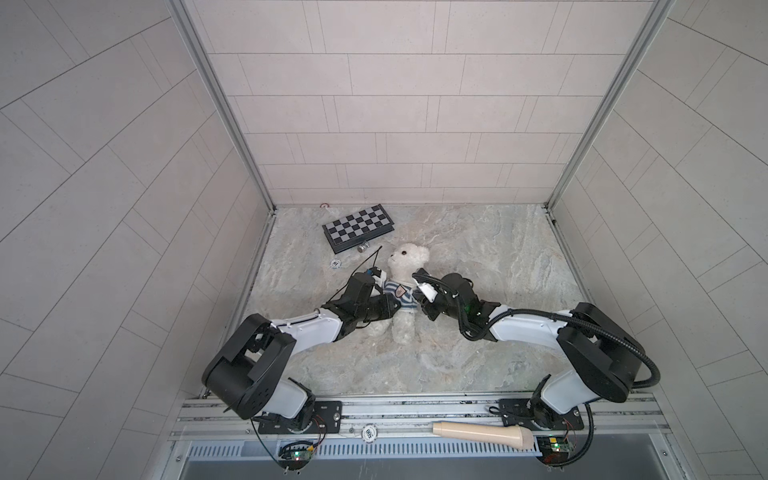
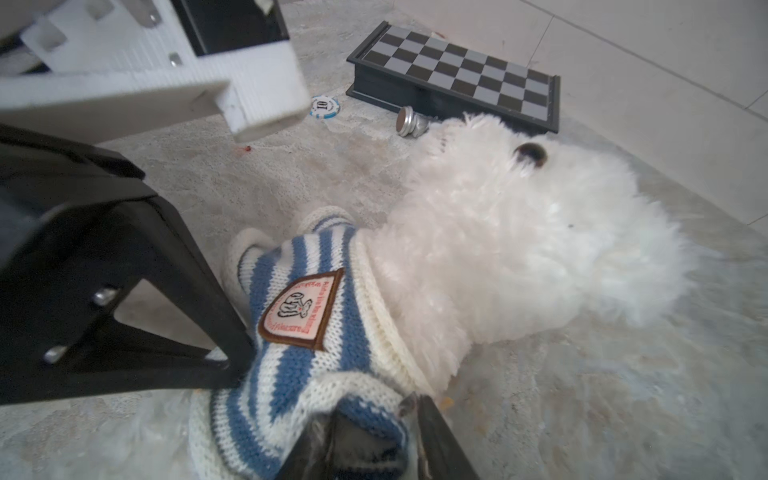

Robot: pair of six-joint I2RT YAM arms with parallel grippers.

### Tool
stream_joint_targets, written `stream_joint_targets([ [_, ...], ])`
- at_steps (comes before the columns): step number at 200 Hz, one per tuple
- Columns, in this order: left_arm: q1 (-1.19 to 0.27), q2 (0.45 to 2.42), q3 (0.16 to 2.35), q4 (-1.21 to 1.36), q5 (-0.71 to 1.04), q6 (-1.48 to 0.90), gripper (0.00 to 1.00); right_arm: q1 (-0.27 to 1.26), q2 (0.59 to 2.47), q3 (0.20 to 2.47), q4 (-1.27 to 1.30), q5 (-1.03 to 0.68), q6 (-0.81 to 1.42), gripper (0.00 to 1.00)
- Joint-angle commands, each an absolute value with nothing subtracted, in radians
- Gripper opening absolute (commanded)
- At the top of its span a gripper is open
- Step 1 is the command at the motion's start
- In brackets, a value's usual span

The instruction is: Dress the teddy bear

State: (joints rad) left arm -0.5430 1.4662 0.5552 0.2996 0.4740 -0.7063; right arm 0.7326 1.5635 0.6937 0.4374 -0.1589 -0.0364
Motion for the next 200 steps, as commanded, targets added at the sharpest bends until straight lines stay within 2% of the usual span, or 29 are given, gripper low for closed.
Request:
stream_joint_targets([
  [1,-0.535,1.485,0.546,0.296,0.474,-0.698,0.00,0.734,1.570,0.724,0.438,-0.253,0.027,0.35],
  [62,-0.530,1.457,0.506,0.285,0.456,-0.692,0.00,0.734,1.612,0.774,0.382,-0.320,0.145,0.48],
  [86,-0.529,1.473,0.497,0.307,0.462,-0.698,0.00,0.734,1.627,0.790,0.341,-0.301,0.139,0.47],
  [114,-0.515,1.486,0.481,0.332,0.467,-0.707,0.00,0.736,1.587,0.767,0.322,-0.256,0.137,0.38],
  [148,-0.509,1.496,0.481,0.355,0.482,-0.709,0.00,0.764,1.473,0.719,0.277,-0.194,0.181,0.46],
  [166,-0.509,1.497,0.483,0.368,0.485,-0.716,0.00,0.770,1.470,0.697,0.279,-0.193,0.204,0.42],
  [186,-0.509,1.495,0.483,0.370,0.488,-0.716,0.00,0.770,1.491,0.693,0.286,-0.183,0.218,0.26],
  [200,-0.509,1.500,0.486,0.368,0.492,-0.715,0.00,0.769,1.490,0.690,0.296,-0.171,0.231,0.23],
])
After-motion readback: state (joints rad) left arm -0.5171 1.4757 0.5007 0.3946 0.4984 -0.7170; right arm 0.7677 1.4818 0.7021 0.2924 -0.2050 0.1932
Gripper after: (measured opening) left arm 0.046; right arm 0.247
